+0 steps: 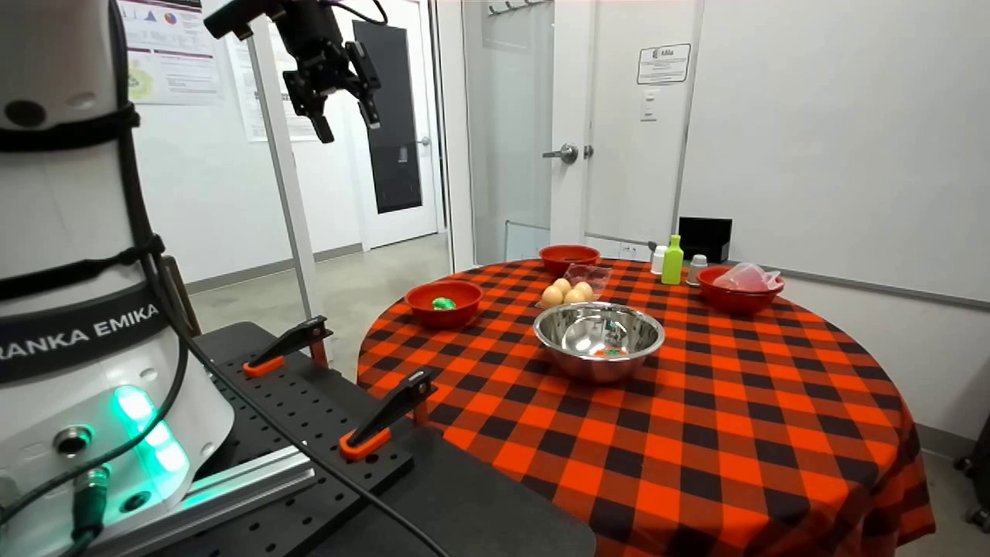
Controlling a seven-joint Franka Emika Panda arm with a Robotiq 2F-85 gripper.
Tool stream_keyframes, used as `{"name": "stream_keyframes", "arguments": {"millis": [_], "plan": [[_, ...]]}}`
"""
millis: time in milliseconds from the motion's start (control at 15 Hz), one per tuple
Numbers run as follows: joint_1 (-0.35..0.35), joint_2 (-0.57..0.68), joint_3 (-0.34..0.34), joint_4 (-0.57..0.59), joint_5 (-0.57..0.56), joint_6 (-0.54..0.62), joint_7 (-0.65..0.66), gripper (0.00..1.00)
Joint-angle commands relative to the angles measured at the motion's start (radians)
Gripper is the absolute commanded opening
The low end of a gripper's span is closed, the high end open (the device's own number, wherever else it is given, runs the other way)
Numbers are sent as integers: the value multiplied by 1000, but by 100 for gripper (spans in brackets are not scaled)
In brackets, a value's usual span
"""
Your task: Put the broccoli toy on the table
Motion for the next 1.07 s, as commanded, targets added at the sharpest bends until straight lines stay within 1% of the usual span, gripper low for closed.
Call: {"name": "stream_keyframes", "arguments": {"millis": [0,400,600,800,1000], "plan": [[-16,176,-20,77,-72,90,-46,100],[-42,423,-60,183,-180,213,-81,100],[-47,540,-92,244,-251,253,-54,100],[-29,655,-140,316,-304,281,-45,100],[0,761,-192,395,-342,285,-35,100]]}}
